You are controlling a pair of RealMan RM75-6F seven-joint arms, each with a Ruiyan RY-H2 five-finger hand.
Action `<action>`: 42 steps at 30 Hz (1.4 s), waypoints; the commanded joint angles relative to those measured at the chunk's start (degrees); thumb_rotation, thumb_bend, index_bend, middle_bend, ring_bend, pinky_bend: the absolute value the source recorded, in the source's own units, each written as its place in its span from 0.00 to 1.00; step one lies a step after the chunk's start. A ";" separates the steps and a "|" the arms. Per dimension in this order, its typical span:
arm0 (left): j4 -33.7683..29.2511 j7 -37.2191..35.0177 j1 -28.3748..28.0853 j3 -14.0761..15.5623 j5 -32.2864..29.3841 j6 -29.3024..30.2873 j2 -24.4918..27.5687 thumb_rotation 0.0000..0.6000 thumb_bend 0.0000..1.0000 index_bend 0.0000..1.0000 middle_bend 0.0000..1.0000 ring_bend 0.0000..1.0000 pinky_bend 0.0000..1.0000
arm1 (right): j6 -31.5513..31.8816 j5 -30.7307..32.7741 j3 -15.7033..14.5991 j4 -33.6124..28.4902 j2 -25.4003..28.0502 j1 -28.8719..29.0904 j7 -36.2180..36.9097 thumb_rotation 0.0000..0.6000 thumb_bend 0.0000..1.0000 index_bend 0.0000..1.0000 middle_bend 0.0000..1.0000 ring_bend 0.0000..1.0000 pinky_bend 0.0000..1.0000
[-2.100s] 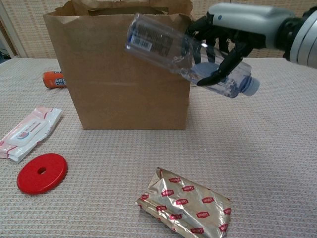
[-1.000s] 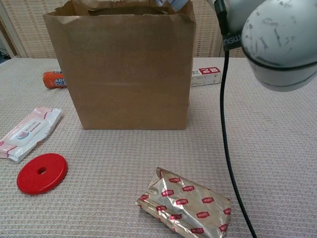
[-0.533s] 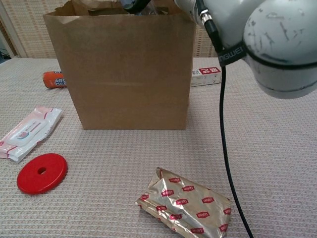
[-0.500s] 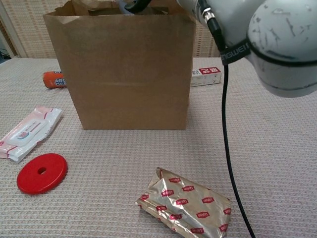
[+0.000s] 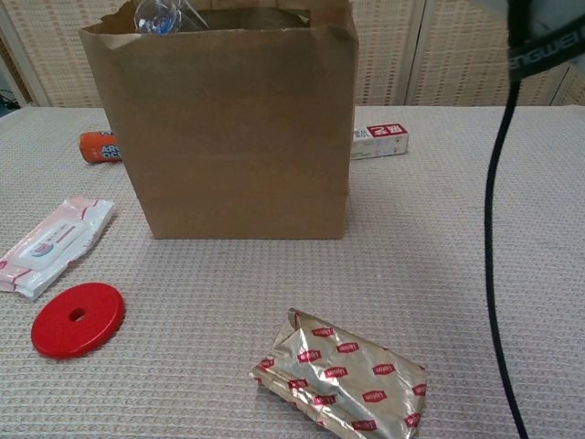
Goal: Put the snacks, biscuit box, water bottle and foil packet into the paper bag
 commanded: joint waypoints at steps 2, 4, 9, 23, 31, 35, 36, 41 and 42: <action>0.04 0.46 0.03 -0.03 0.04 0.17 -0.15 1.00 0.37 0.00 0.00 0.00 0.00 | 0.33 -2.27 -1.86 -8.08 9.37 -6.81 3.83 1.00 0.16 0.00 0.14 0.05 0.13; 0.02 0.75 0.03 -0.03 -0.01 0.17 -0.22 1.00 0.37 0.00 0.00 0.00 0.00 | -0.26 -2.66 -2.69 -10.27 12.45 -9.00 5.51 1.00 0.16 0.00 0.14 0.05 0.13; -0.17 1.23 0.11 -0.06 -0.10 0.36 -0.32 1.00 0.38 0.00 0.00 0.00 0.00 | -3.21 -8.52 -6.97 -14.35 20.92 -15.28 12.11 1.00 0.16 0.00 0.14 0.05 0.13; -0.45 3.55 -0.06 -0.42 -0.77 0.52 -1.00 1.00 0.38 0.00 0.00 0.00 0.00 | -11.40 -45.23 -22.32 -8.11 30.35 -20.34 29.75 1.00 0.10 0.00 0.14 0.05 0.13; -0.29 3.16 -0.01 -0.39 -0.77 0.47 -0.94 1.00 0.37 0.00 0.00 0.00 0.00 | -19.26 -52.22 -28.07 -6.78 26.55 -17.18 27.12 1.00 0.00 0.00 0.11 0.04 0.13; -0.24 2.85 -0.03 -0.36 -0.69 0.37 -0.86 1.00 0.37 0.00 0.00 0.00 0.00 | -24.72 -50.66 -29.45 -8.10 23.70 -15.66 23.81 1.00 0.00 0.00 0.07 0.01 0.11; -0.23 2.81 -0.04 -0.34 -0.65 0.35 -0.84 1.00 0.37 0.00 0.00 0.00 0.00 | -25.87 -50.16 -29.66 -8.33 23.08 -15.33 23.18 1.00 0.00 0.00 0.06 0.00 0.11; -0.16 2.45 -0.04 -0.31 -0.53 0.30 -0.75 1.00 0.37 0.00 0.00 0.00 0.00 | -31.75 -45.99 -30.27 -9.48 19.98 -13.83 18.45 1.00 0.00 0.00 0.00 0.00 0.03; -0.15 2.39 -0.04 -0.30 -0.51 0.28 -0.73 1.00 0.37 0.00 0.00 0.00 0.00 | -32.55 -45.13 -30.28 -9.72 19.45 -13.64 17.56 1.00 0.00 0.00 0.00 0.00 0.01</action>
